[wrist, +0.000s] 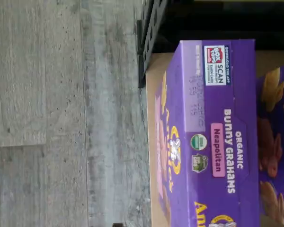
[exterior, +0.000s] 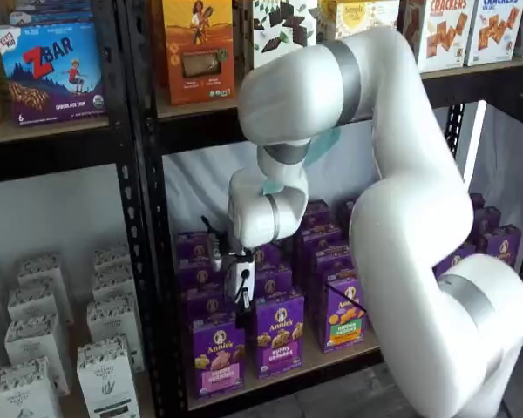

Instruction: Pick up the purple box with a pink patch in the middle, on the bottom shelf, the first box from the left

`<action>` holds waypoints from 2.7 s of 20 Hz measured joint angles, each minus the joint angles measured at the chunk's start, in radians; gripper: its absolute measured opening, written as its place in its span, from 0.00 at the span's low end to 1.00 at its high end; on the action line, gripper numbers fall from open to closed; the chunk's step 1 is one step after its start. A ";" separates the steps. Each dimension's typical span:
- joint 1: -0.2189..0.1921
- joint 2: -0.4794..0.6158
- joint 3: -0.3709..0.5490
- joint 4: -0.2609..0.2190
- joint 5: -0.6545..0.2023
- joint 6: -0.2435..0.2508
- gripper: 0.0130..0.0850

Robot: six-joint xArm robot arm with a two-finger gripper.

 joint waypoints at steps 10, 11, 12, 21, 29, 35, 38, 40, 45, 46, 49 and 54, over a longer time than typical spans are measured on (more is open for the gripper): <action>0.013 0.084 -0.087 -0.072 0.033 0.079 1.00; 0.015 0.091 -0.093 -0.077 0.034 0.085 1.00; 0.016 0.097 -0.099 -0.080 0.035 0.088 1.00; 0.022 0.164 -0.165 -0.068 0.043 0.084 1.00; 0.018 0.215 -0.231 -0.084 0.067 0.095 1.00; 0.017 0.233 -0.253 -0.094 0.079 0.103 1.00; 0.017 0.238 -0.257 -0.106 0.083 0.113 1.00; 0.016 0.239 -0.258 -0.101 0.084 0.108 1.00; 0.015 0.239 -0.252 -0.075 0.066 0.084 0.83; 0.015 0.239 -0.252 -0.074 0.066 0.084 0.83; 0.015 0.240 -0.253 -0.076 0.071 0.086 0.72; 0.020 0.239 -0.253 -0.087 0.083 0.100 0.72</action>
